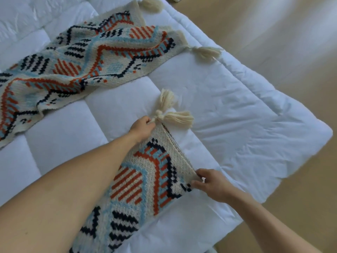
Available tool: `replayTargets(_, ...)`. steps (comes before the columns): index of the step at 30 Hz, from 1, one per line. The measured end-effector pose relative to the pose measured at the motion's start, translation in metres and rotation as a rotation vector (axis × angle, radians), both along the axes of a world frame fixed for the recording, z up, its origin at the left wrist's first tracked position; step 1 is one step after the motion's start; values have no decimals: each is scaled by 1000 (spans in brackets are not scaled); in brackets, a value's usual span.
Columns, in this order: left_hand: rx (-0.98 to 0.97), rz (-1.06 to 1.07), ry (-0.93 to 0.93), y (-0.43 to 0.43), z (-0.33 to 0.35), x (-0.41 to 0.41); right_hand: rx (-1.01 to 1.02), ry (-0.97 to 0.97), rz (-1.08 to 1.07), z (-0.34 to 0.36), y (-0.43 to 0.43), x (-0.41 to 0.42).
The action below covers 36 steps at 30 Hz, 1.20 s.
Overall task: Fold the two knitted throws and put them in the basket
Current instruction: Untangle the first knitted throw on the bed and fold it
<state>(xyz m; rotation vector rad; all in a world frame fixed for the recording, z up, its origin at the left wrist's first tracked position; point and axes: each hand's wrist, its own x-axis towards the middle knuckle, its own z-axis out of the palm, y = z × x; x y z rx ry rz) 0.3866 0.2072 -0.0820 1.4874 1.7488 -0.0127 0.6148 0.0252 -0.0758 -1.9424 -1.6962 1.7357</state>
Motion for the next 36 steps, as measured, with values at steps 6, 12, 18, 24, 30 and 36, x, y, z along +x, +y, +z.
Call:
replayTargets(6,-19,-37,33,8,-4,8,-40,26,-263,0,3,10)
replayTargets(12,-54,-106,151,7,-7,15,-1,-189,-201,-7,1,-4)
replayTargets(18,-108,-279,373,15,-4,30,-271,33,-281,-5,9,5)
replayTargets(24,153,37,144,42,1,56,-72,25,-435,-9,25,25)
replayTargets(30,170,56,117,47,-17,66,-56,11,-519,-30,34,32)
replayTargets(36,159,17,55,54,-17,70,-96,-20,-427,-33,56,39)
